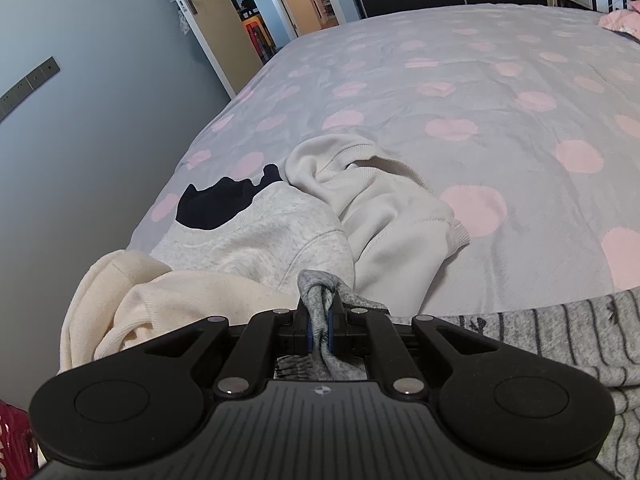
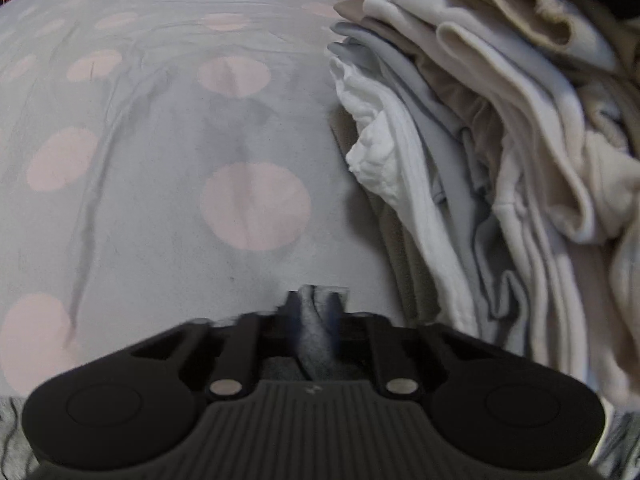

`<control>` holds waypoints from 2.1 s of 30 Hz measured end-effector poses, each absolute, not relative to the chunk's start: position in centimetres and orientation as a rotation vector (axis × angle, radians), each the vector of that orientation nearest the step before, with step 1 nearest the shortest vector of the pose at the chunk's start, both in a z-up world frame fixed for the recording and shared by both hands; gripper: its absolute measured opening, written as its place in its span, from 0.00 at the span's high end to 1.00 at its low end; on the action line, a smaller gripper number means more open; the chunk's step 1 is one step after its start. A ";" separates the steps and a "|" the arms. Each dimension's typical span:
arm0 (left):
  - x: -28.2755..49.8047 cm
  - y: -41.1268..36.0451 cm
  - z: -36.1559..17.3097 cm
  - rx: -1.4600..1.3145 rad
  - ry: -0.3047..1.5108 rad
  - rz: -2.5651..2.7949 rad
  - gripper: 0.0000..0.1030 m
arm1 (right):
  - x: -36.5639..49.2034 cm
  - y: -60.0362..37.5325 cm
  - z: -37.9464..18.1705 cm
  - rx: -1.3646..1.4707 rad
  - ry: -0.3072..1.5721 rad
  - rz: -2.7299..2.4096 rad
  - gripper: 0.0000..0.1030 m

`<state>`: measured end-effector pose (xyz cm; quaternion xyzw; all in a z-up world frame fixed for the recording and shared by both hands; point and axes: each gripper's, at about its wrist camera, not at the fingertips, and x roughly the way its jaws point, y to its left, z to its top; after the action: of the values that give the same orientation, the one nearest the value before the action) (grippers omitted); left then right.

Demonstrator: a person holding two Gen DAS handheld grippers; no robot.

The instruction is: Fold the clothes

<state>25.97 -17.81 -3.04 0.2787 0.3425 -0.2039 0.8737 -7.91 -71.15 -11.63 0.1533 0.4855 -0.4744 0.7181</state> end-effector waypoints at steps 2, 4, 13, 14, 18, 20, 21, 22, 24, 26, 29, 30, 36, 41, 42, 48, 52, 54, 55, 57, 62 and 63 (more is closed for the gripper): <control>25.7 -17.6 -2.5 0.571 0.707 -0.429 0.96 | -8.3 -70.1 -10.4 0.292 1.043 -1.074 0.92; 25.6 -17.2 -1.8 0.548 0.701 -0.429 0.96 | -9.4 -68.8 -8.4 0.261 0.989 -1.104 0.93; 23.9 -13.2 2.1 0.422 0.654 -0.435 0.96 | -17.3 -61.6 3.4 0.171 0.688 -1.200 0.95; 23.6 -12.6 2.7 0.405 0.645 -0.436 0.96 | -18.5 -60.7 4.6 0.167 0.657 -1.214 0.95; 21.9 -10.2 5.4 0.344 0.585 -0.455 0.96 | -23.5 -57.4 8.8 0.205 0.512 -1.260 0.95; 21.2 -9.2 6.6 0.327 0.560 -0.470 0.96 | -25.7 -56.1 10.2 0.249 0.459 -1.247 0.95; 20.9 -8.9 6.9 0.323 0.551 -0.476 0.96 | -26.2 -55.8 10.5 0.251 0.483 -1.244 0.95; 20.7 -8.7 7.0 0.319 0.547 -0.480 0.96 | -26.6 -55.5 10.6 0.244 0.504 -1.262 0.95; 20.8 -8.5 6.9 0.321 0.544 -0.461 0.96 | -27.1 -55.4 10.6 0.233 0.518 -1.314 1.00; 21.0 -8.5 6.7 0.317 0.552 -0.452 0.96 | -28.2 -55.6 10.5 0.254 0.502 -1.366 1.00; 21.5 -9.1 6.0 0.331 0.583 -0.467 0.96 | -28.7 -56.3 10.5 0.326 0.507 -1.348 1.00; 21.5 -9.6 5.6 0.359 0.581 -0.460 0.96 | -28.4 -56.5 10.0 0.336 0.533 -1.306 1.00; 21.7 -11.2 3.9 0.437 0.591 -0.443 0.96 | -25.1 -58.2 3.9 0.493 0.712 -1.108 0.78; 22.1 -11.5 3.1 0.458 0.607 -0.439 0.96 | -23.1 -58.5 -1.6 0.581 0.848 -1.042 0.71; 22.2 -11.5 3.0 0.462 0.609 -0.438 0.96 | -22.8 -58.6 -2.4 0.598 0.866 -1.040 0.71; 22.4 -11.6 2.8 0.466 0.618 -0.436 0.96 | -22.9 -59.3 -5.2 0.660 0.915 -1.069 0.86; 22.1 -11.3 3.3 0.451 0.615 -0.437 0.96 | -23.3 -59.4 -4.9 0.657 0.875 -1.081 0.98; 21.8 -10.9 3.6 0.442 0.608 -0.434 0.96 | -23.9 -58.7 -3.4 0.626 0.818 -1.088 0.98; 21.7 -10.6 3.9 0.436 0.604 -0.432 0.96 | -24.3 -58.3 -2.4 0.612 0.783 -1.096 0.98; 21.3 -10.1 4.3 0.425 0.598 -0.426 0.96 | -25.6 -57.3 -0.1 0.597 0.694 -1.124 0.98; 20.3 -7.9 6.0 0.364 0.588 -0.421 0.96 | -29.6 -53.9 6.5 0.548 0.480 -1.214 0.99; 20.0 -7.4 6.5 0.349 0.581 -0.425 0.96 | -30.3 -53.2 7.8 0.537 0.442 -1.223 0.99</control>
<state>20.01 -7.36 6.52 0.1700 0.2827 -0.2068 0.9211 -30.32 -53.20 7.80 0.2470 0.2030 -0.5624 0.7625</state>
